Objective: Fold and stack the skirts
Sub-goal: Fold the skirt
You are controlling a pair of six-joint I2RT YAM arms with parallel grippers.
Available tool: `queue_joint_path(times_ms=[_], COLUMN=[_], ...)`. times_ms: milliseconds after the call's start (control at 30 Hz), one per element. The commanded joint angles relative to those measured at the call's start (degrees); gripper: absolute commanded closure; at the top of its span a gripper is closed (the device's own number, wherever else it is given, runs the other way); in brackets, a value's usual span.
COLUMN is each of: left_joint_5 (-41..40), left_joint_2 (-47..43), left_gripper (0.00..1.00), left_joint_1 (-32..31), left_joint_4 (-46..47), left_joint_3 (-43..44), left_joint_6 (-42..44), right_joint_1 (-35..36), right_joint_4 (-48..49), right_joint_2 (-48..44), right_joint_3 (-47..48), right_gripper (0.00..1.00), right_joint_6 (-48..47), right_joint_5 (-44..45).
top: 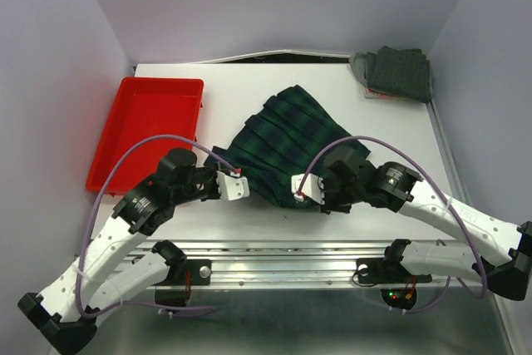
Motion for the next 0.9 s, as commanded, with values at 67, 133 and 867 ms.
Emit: queue_joint_path(times_ms=[67,133,867], left_joint_5=[-2.2,-3.5,-7.5], left_joint_2=[-5.3,-6.1,23.9], left_gripper=[1.0,1.0,1.0], left_joint_1=[0.1,0.1,1.6], left_joint_4=[-5.5,-4.4,25.0], left_joint_3=[7.3,9.4,24.2], left_joint_6=[-7.1,-9.0,-5.7], right_joint_1=[1.3,1.3,-8.3], right_joint_4=[-5.1,-5.5,2.1], right_joint_2=[0.1,-0.6,-3.8], right_joint_3=[7.1,6.4,4.1], right_gripper=[0.99,0.99,0.99], right_joint_6=[7.6,8.9,21.0], right_joint_5=[-9.5,-11.6,-11.2])
